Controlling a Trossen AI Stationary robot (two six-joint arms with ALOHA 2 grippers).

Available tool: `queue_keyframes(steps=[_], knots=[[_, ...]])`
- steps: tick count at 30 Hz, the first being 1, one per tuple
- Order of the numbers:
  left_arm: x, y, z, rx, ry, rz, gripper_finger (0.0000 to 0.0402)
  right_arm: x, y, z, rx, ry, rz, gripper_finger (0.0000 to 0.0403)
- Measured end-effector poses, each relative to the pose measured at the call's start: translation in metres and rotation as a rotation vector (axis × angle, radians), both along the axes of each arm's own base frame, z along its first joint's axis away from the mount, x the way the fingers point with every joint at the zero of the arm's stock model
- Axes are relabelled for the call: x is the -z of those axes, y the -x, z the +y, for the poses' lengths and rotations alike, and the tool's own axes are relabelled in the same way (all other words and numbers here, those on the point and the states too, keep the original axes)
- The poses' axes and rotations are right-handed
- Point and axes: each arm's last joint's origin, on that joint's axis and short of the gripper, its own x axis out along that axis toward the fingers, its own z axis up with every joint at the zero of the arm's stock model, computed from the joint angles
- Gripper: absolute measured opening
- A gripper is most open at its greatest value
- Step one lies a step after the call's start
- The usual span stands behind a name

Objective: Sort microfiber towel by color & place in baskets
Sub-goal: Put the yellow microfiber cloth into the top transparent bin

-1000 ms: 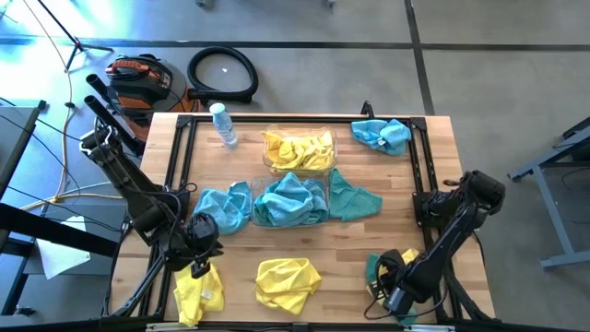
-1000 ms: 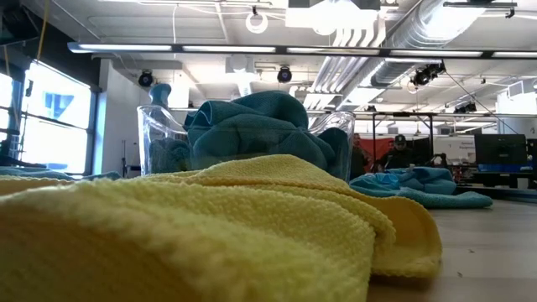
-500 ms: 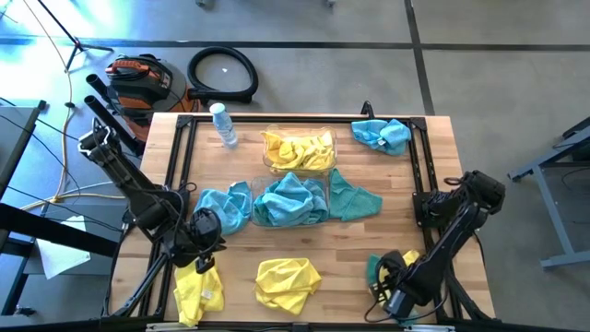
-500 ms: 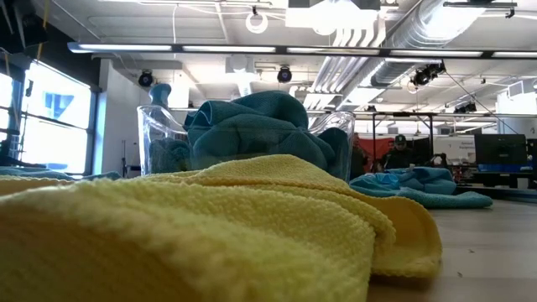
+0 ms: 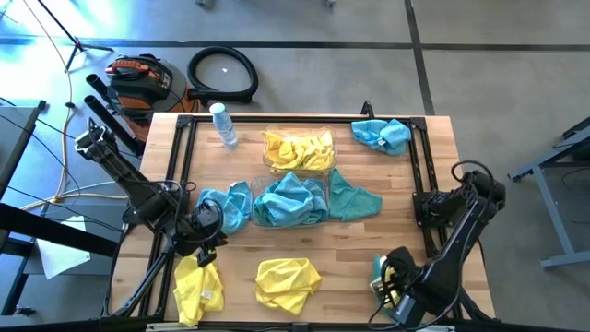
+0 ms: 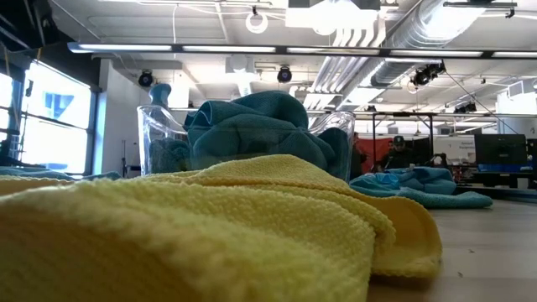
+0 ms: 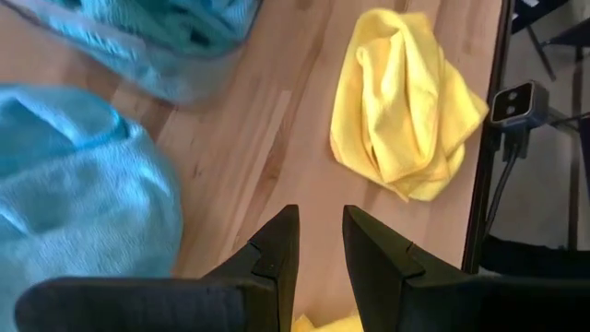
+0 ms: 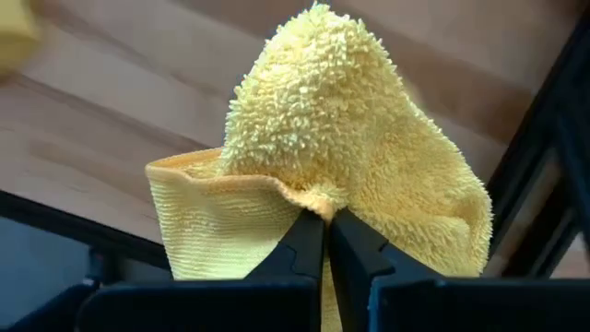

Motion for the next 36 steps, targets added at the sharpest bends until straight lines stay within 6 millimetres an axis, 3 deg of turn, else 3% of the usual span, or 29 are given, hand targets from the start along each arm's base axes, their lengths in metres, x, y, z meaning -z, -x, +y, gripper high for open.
queue_keyframes(steps=[7,11,16,20,28,36], knots=[[-0.01,0.002,0.014,-0.004,-0.012,-0.047,0.0076,-0.045,-0.02,-0.021,0.003,0.106,-0.135,0.0001],[-0.014,0.003,0.02,-0.015,-0.006,-0.065,0.0076,-0.05,-0.036,-0.036,-0.019,0.078,-0.093,0.0],[-0.016,0.004,0.023,-0.017,0.002,-0.071,0.0076,-0.031,-0.04,-0.045,-0.045,0.04,0.062,0.0],[-0.016,0.005,0.022,-0.012,0.001,-0.07,0.0076,-0.012,-0.038,-0.041,-0.046,-0.023,0.135,0.0],[-0.016,0.005,0.022,0.016,-0.029,-0.076,0.0076,0.021,-0.029,-0.02,-0.021,-0.088,0.063,0.0],[-0.016,0.005,0.022,0.015,-0.029,-0.076,0.0076,0.051,-0.023,-0.013,0.024,-0.115,0.018,0.0]])
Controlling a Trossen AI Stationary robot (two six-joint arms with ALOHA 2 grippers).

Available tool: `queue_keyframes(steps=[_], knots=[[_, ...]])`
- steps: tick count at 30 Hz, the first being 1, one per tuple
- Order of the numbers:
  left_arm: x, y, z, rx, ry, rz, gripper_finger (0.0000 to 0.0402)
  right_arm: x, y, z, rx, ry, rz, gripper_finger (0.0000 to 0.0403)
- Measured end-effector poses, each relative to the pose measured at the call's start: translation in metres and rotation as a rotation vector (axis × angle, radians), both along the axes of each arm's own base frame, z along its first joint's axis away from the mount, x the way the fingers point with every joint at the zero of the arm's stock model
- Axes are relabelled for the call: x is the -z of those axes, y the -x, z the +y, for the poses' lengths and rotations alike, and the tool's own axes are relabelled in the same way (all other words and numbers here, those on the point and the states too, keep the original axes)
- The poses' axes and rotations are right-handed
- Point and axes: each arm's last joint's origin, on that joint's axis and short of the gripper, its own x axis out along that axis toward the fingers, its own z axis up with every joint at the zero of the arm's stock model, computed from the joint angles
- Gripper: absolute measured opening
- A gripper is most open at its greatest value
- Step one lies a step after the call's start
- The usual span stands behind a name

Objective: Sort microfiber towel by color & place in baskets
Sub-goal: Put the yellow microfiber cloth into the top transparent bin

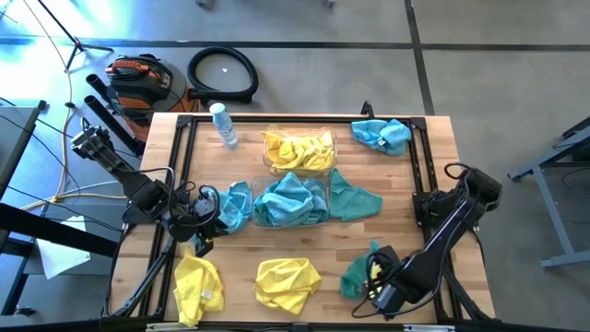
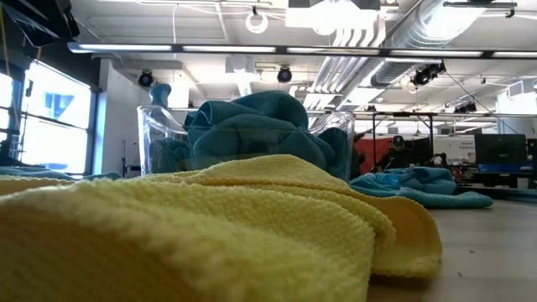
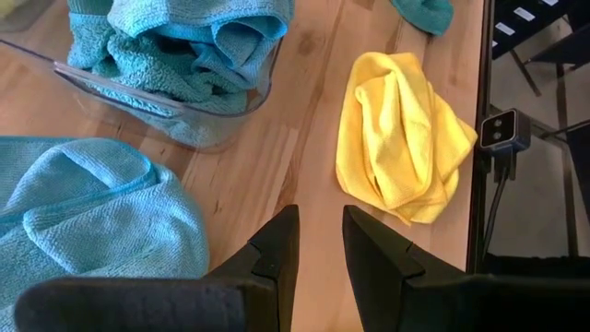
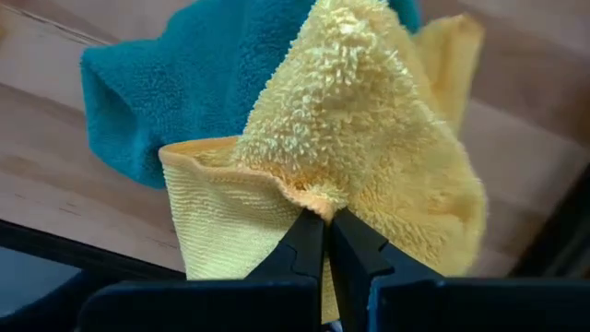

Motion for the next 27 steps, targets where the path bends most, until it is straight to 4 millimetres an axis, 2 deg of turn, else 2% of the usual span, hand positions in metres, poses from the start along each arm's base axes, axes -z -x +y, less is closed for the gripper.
queue_keyframes(steps=[5,8,13,16,19,23,27], knots=[[0.0,0.0,0.0,0.0,0.0,0.0,0.0076,0.021,0.002,-0.002,0.047,-0.016,-0.016,0.0004],[0.0,0.0,0.0,-0.001,0.0,0.0,0.0076,0.031,0.003,-0.004,0.072,-0.023,-0.018,0.0023],[0.0,0.0,0.0,0.002,0.003,0.001,0.0076,0.034,0.004,-0.004,0.086,-0.039,0.003,0.0062],[0.0,0.0,0.0,0.006,0.007,0.005,0.0076,0.034,0.005,-0.004,0.085,-0.059,0.029,0.0071],[0.0,0.0,0.0,0.007,0.009,0.006,0.0076,0.034,0.006,-0.003,0.085,-0.072,0.046,0.0058],[0.0,0.0,-0.001,0.01,0.012,0.008,0.0076,0.033,0.005,-0.002,0.083,-0.079,0.041,0.0011],[0.0,0.0,-0.001,0.01,0.012,0.008,0.0076,0.033,0.004,-0.001,0.085,-0.095,0.032,0.0011]])
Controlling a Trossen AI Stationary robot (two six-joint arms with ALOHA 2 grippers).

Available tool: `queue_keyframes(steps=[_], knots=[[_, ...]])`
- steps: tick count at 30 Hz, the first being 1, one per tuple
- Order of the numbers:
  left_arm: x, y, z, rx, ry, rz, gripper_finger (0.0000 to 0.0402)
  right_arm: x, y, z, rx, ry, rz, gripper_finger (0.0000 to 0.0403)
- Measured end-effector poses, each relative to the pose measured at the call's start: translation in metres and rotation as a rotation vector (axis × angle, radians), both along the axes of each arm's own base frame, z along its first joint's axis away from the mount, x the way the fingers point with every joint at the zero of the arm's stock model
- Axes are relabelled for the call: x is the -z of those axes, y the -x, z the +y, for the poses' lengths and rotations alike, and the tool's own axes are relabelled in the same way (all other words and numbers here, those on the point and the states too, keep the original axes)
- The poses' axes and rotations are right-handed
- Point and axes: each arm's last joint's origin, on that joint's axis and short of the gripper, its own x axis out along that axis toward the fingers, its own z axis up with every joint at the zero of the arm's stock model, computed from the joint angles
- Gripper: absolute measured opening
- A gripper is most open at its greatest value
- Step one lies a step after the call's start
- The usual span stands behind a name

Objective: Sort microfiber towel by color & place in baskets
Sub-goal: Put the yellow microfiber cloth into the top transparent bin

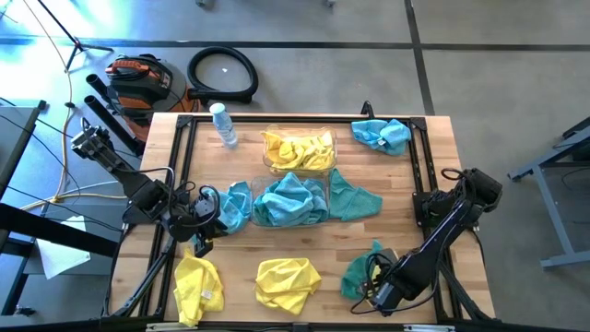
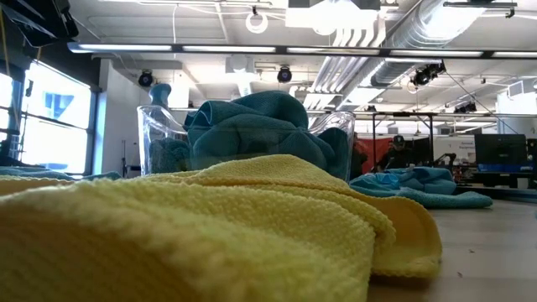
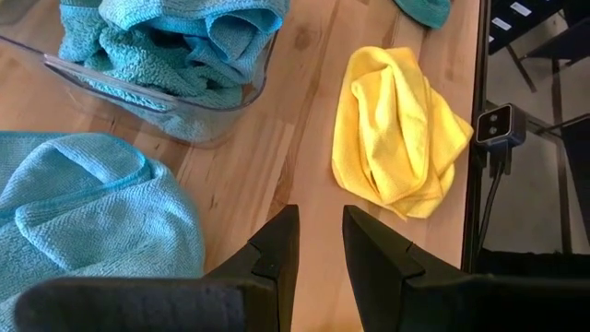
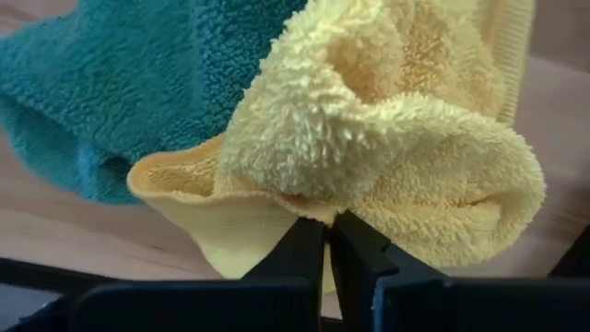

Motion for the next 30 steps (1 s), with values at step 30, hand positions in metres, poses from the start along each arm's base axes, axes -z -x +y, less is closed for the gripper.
queue_keyframes(steps=[30], knots=[[0.003,-0.002,0.008,-0.024,-0.029,0.04,0.0076,-0.151,-0.067,-0.067,-0.076,0.461,-0.361,0.0]])
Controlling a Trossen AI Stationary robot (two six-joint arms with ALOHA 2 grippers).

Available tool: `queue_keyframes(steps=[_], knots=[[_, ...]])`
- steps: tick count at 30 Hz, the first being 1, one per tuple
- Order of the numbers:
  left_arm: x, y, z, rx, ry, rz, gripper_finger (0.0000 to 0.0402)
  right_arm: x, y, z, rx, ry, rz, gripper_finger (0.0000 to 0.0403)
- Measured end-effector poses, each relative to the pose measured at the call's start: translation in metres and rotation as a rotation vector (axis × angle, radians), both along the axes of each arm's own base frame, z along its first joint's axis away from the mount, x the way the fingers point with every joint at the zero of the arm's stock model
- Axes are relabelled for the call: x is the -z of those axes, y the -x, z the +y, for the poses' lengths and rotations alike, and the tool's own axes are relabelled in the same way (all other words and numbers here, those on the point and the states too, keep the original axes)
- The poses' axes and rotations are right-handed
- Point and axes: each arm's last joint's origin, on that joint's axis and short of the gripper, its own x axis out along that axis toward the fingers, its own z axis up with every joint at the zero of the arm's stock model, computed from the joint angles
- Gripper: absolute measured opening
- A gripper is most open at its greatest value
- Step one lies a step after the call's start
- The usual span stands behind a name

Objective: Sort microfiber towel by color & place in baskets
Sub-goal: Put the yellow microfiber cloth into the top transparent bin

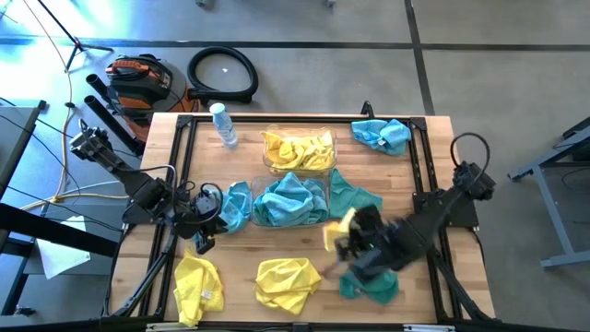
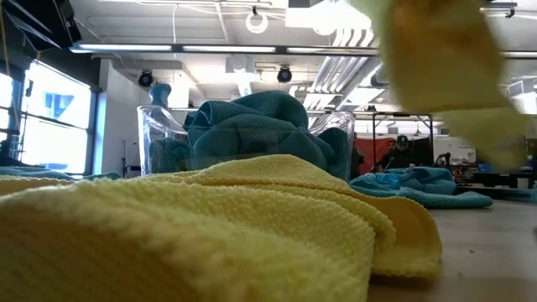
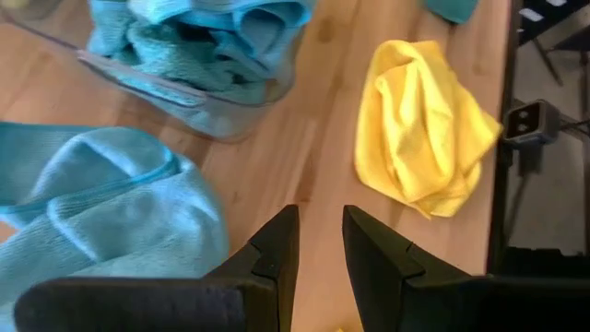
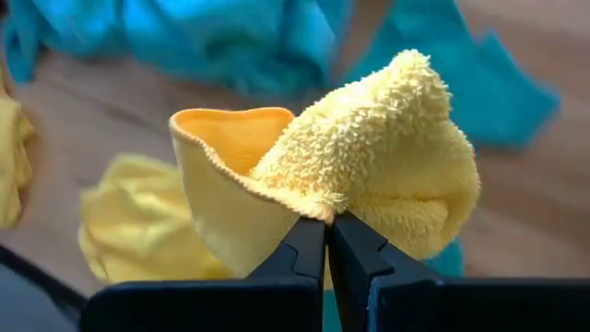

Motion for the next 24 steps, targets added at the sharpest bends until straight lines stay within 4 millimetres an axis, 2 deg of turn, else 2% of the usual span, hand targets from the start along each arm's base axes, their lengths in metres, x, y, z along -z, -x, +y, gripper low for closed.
queue_keyframes(steps=[7,12,18,24], knots=[[0.001,-0.002,0.008,-0.021,-0.034,0.021,0.0076,-0.017,-0.048,-0.072,-0.111,0.118,-0.031,0.0],[0.002,-0.005,0.016,-0.052,-0.057,0.035,0.0076,-0.031,-0.073,-0.133,-0.186,0.215,-0.064,0.0],[0.003,-0.01,0.032,-0.115,-0.098,0.056,0.0076,-0.037,-0.09,-0.213,-0.277,0.273,-0.097,0.0],[0.004,-0.016,0.05,-0.2,-0.124,0.072,0.0076,-0.018,-0.096,-0.282,-0.309,0.257,-0.039,0.0]])
